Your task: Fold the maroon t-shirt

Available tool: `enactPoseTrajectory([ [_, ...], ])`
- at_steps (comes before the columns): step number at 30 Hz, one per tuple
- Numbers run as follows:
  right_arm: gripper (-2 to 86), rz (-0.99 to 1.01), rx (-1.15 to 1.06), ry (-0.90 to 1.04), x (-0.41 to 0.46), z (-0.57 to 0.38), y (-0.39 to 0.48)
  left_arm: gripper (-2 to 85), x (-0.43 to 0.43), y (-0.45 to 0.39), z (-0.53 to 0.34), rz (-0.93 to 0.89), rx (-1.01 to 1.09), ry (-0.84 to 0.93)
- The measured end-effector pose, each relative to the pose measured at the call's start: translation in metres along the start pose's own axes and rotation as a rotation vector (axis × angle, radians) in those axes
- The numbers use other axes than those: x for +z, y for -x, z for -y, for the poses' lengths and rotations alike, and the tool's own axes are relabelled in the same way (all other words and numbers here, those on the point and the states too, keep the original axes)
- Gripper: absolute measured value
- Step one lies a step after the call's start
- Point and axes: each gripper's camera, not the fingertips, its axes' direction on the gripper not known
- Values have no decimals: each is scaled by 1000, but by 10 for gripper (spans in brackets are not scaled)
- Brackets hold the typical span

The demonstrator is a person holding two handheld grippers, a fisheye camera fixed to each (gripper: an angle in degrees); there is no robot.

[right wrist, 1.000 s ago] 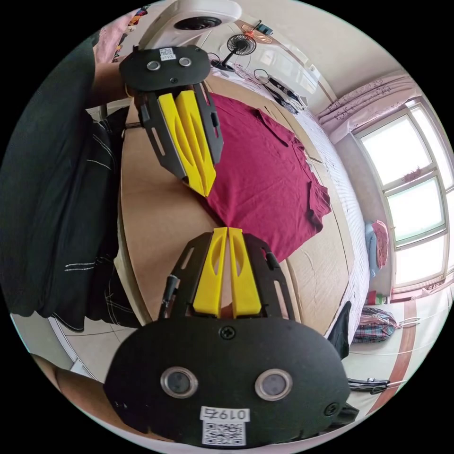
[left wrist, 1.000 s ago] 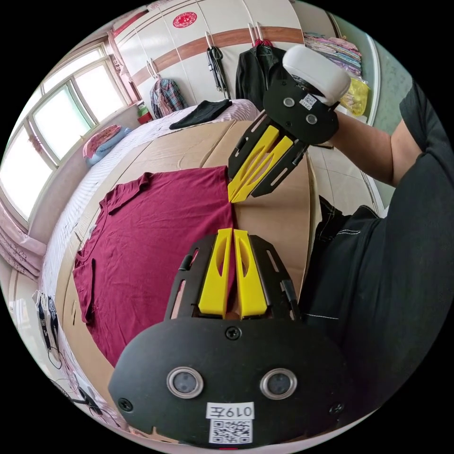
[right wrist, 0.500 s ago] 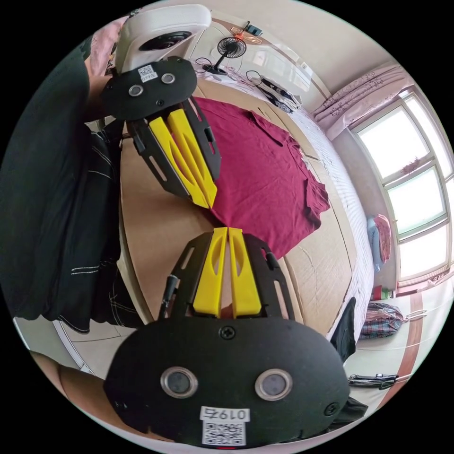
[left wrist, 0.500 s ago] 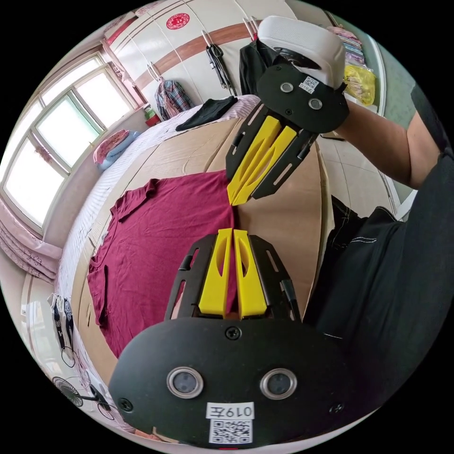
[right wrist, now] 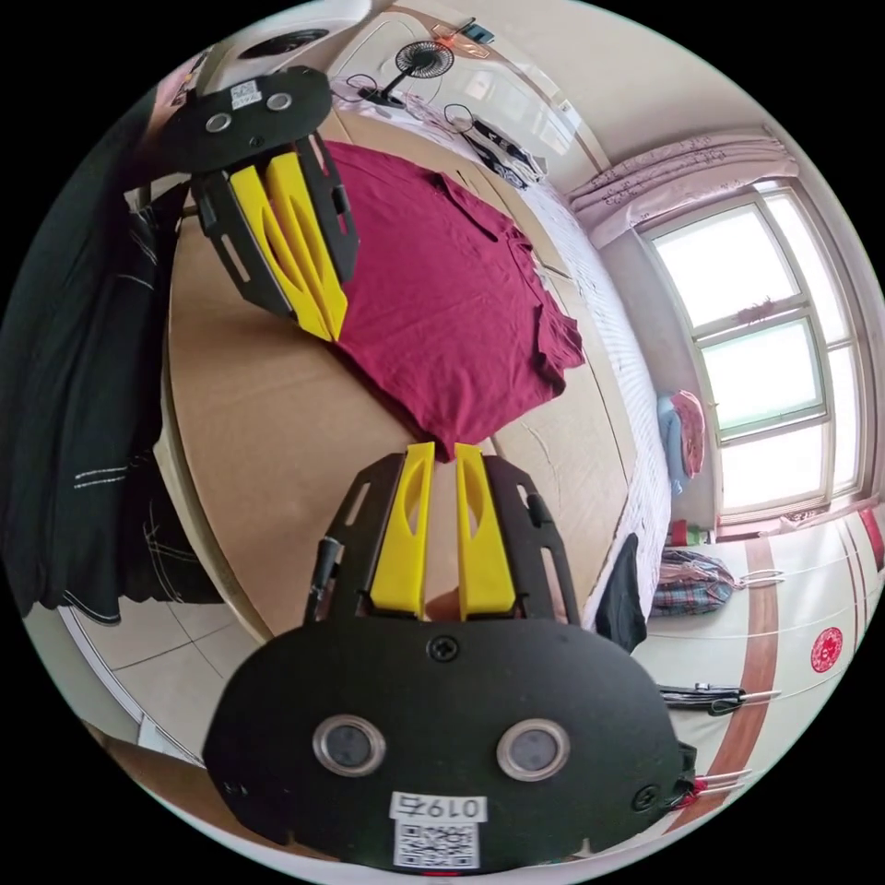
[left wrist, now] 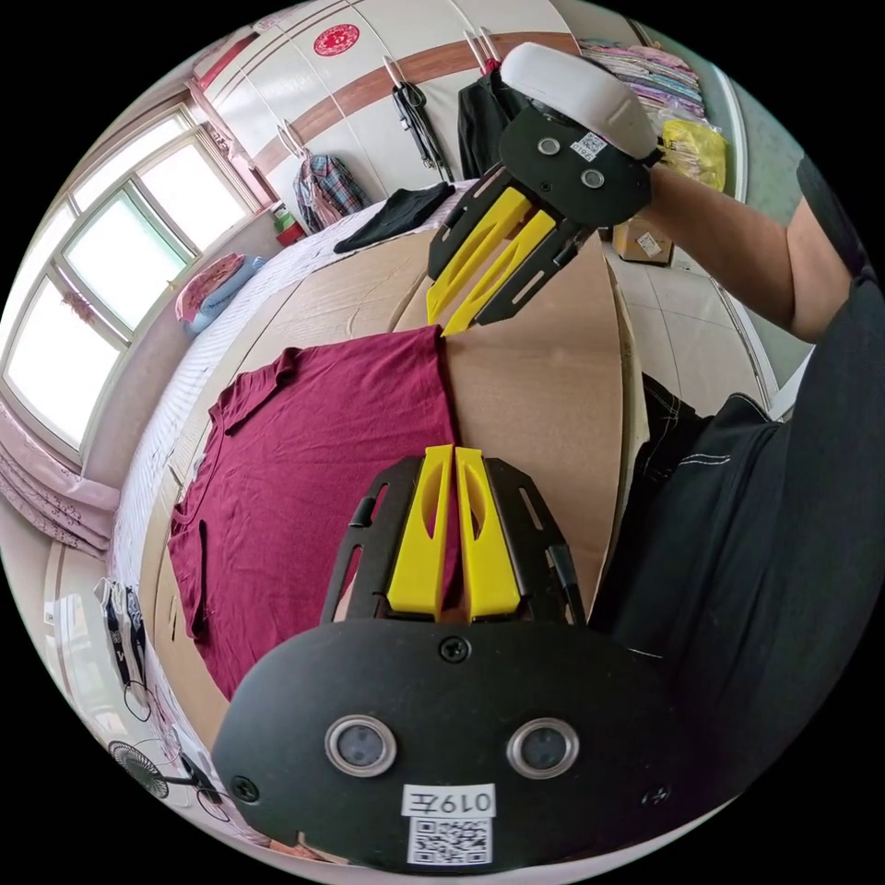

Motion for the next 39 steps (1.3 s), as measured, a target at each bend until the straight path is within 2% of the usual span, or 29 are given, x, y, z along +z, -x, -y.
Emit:
enactPoseTrajectory([
  [6,47,-54,-35,26,9,21,14,11,-2,2,-1,-11,-14,-3],
  [13,-6,-62,-21,59,9,31,13,9,-8,5,-4,-30,-9,-16],
  [30,-7,-187,-51,136,-18,65,47,7,-32,13,-30,-5,-46,-38],
  [33,-7,-175,11,115,-35,67,30,7,-43,11,-38,-21,-22,-72],
  [35,-9,-151,128,58,-53,69,2,7,-48,13,-43,-9,-27,-73],
  [39,-10,-184,294,14,-64,84,-43,6,-67,45,-70,99,-121,-67],
])
